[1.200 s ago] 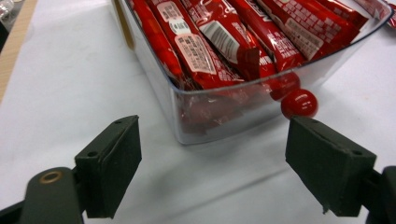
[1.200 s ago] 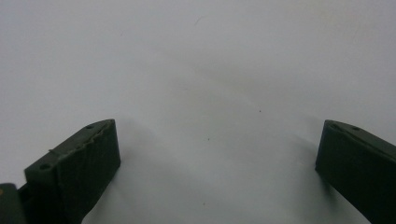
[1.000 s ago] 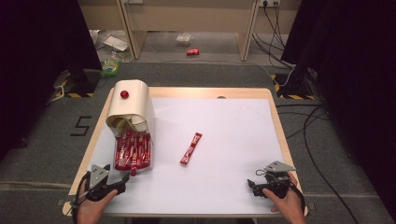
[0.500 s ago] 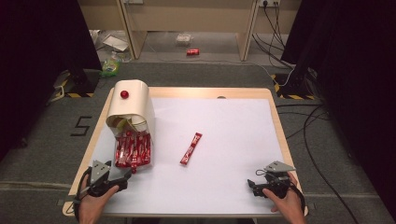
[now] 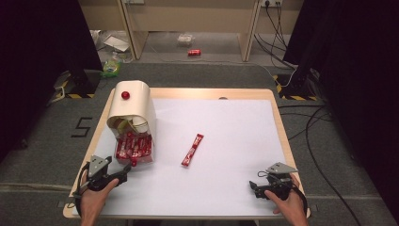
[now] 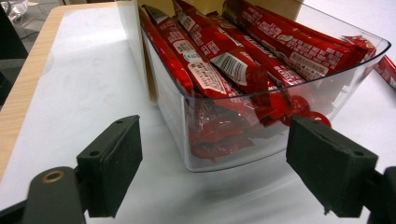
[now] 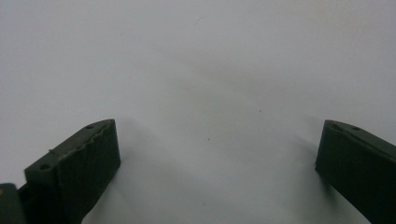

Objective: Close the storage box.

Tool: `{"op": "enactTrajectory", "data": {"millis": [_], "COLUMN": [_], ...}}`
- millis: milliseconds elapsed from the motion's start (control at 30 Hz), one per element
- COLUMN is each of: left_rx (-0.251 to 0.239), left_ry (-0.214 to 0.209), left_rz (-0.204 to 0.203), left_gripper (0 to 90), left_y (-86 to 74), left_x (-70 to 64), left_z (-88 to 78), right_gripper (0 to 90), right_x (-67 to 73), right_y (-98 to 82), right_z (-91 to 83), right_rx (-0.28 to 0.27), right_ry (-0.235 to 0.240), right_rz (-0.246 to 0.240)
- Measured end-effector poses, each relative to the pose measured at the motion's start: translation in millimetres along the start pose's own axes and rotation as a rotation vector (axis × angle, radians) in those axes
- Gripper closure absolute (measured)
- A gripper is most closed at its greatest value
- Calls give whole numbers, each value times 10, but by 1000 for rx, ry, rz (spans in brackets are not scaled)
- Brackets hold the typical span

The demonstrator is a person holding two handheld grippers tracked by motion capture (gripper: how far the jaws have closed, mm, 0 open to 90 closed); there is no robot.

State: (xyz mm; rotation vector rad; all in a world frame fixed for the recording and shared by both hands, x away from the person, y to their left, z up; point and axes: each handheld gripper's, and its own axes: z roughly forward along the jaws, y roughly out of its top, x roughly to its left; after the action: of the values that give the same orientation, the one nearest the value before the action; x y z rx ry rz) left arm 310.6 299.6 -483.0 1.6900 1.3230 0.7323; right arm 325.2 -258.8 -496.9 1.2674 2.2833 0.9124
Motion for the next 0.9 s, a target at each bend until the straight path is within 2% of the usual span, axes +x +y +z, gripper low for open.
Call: {"op": "enactTrajectory", "data": {"millis": [900], "left_rx": [12], "left_ry": [16], "left_rz": [-21], "left_gripper": [179], "left_y": [117], "left_x": [81], "left_z": [191], "right_gripper": [3], "right_x": [0], "right_y": [0], "right_z": [0], "right_rx": [0], "right_ry": [0], "right_rz": [0]}}
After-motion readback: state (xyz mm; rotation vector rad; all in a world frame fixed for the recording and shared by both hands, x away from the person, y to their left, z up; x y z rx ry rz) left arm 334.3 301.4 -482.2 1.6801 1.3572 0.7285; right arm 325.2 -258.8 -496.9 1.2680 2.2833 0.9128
